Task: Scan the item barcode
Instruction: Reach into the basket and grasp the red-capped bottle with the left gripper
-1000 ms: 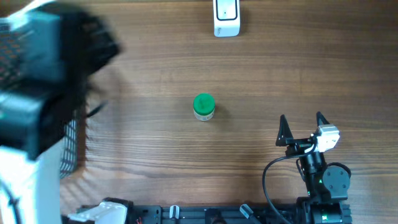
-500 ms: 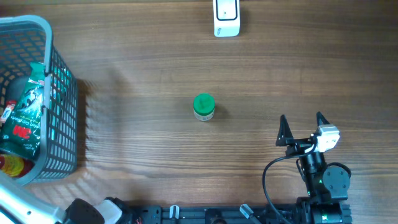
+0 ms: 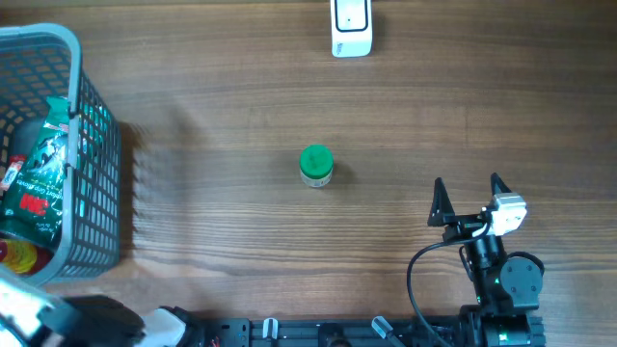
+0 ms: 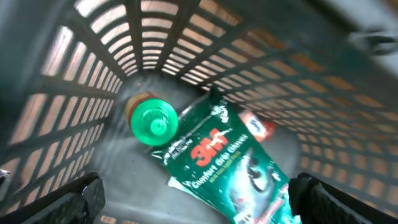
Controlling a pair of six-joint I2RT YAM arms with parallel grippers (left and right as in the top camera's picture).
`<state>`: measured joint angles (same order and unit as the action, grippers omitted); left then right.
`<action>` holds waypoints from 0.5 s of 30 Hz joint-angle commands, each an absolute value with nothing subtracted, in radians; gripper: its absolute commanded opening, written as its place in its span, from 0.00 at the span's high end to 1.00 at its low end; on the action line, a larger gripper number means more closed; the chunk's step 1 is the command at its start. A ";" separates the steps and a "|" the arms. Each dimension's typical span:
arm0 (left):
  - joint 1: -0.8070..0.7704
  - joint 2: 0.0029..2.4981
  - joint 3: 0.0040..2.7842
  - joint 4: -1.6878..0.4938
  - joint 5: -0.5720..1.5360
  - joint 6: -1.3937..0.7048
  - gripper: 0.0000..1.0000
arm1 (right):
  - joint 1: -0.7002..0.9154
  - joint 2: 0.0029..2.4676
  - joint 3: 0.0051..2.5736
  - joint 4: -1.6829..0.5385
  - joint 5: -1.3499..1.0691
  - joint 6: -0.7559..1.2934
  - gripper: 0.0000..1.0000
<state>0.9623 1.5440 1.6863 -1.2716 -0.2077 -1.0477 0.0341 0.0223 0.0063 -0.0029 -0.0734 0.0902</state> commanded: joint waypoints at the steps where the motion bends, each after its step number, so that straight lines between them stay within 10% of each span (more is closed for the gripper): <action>1: 0.968 1.654 1.679 -1.282 -0.222 -1.025 0.00 | 0.038 0.023 0.006 0.001 -0.060 0.107 0.00; 15: 0.968 1.767 1.607 -1.306 -0.379 -1.026 0.00 | 0.038 0.023 0.006 0.001 -0.060 0.107 0.00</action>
